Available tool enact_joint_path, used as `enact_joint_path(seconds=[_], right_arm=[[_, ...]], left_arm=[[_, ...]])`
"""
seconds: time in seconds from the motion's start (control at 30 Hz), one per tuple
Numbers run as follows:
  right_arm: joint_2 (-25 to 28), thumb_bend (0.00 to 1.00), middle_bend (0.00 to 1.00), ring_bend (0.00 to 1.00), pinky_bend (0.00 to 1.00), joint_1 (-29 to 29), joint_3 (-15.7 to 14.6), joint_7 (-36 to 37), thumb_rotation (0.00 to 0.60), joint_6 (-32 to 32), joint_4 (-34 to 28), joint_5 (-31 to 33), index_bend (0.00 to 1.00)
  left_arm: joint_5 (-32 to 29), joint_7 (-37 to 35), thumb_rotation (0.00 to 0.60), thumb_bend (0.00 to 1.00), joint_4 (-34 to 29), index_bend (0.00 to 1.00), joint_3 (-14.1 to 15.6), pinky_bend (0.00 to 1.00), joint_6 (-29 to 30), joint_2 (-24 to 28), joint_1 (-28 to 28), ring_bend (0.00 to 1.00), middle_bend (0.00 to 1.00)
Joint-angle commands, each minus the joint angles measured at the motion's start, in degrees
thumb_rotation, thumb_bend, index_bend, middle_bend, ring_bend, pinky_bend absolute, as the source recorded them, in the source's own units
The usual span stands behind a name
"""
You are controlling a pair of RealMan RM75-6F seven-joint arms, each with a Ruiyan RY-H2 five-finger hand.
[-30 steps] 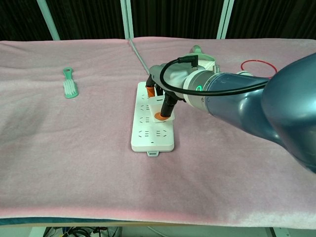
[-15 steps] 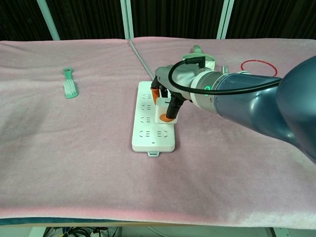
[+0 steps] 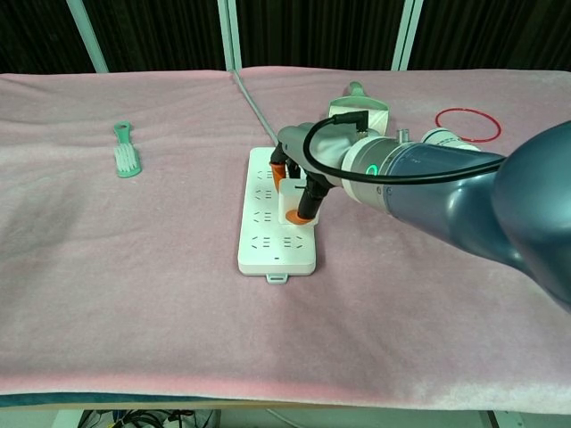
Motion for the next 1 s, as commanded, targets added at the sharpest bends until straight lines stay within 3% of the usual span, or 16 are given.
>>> enact_joint_path(seconds=[0.03, 0.5, 0.63, 0.7, 0.87, 1.0], right_arm=[[-0.52, 0.54, 0.95, 0.99, 0.78, -0.07, -0.09, 0.17, 0.6, -0.23, 0.59, -0.14, 1.0], [-0.95, 0.54, 0.95, 0.99, 0.78, -0.91, -0.66, 0.27, 0.6, -0.73, 1.77, -1.11, 1.0], [-0.93, 0.5, 0.83, 0.92, 0.78, -1.13, -0.4, 0.78, 0.6, -0.91, 1.87, -1.94, 0.99], [-0.78, 0.44, 0.71, 0.84, 0.74, -1.34, -0.12, 1.33, 0.6, -1.02, 1.65, -2.23, 0.88], [0.35, 0.22, 0.37, 0.58, 0.54, -1.94, -0.01, 1.8, 0.6, -0.96, 0.5, -2.46, 0.42], [0.81, 0.11, 0.18, 0.42, 0.41, -2.64, 0.31, 2.69, 0.6, -0.52, -0.37, -2.52, 0.2]], left_arm=[[-0.03, 0.02, 0.6, 0.3, -0.01, 0.12, 0.0, 0.0, -0.02, 0.01, 0.0, 0.0, 0.0], [-0.19, 0.2, 0.6, 0.3, -0.07, 0.12, 0.01, 0.0, -0.19, 0.05, -0.04, 0.0, 0.0], [-0.28, 0.26, 0.6, 0.3, -0.1, 0.12, -0.04, 0.0, -0.11, 0.04, -0.01, 0.0, 0.0], [-0.29, 0.26, 0.6, 0.3, -0.09, 0.12, -0.03, 0.0, -0.12, 0.04, 0.0, 0.0, 0.0], [-0.47, 0.37, 0.6, 0.3, -0.07, 0.12, -0.04, 0.0, -0.3, 0.07, -0.05, 0.0, 0.0], [-0.64, 0.51, 0.6, 0.3, -0.09, 0.12, -0.09, 0.0, -0.27, 0.07, -0.01, 0.0, 0.0]])
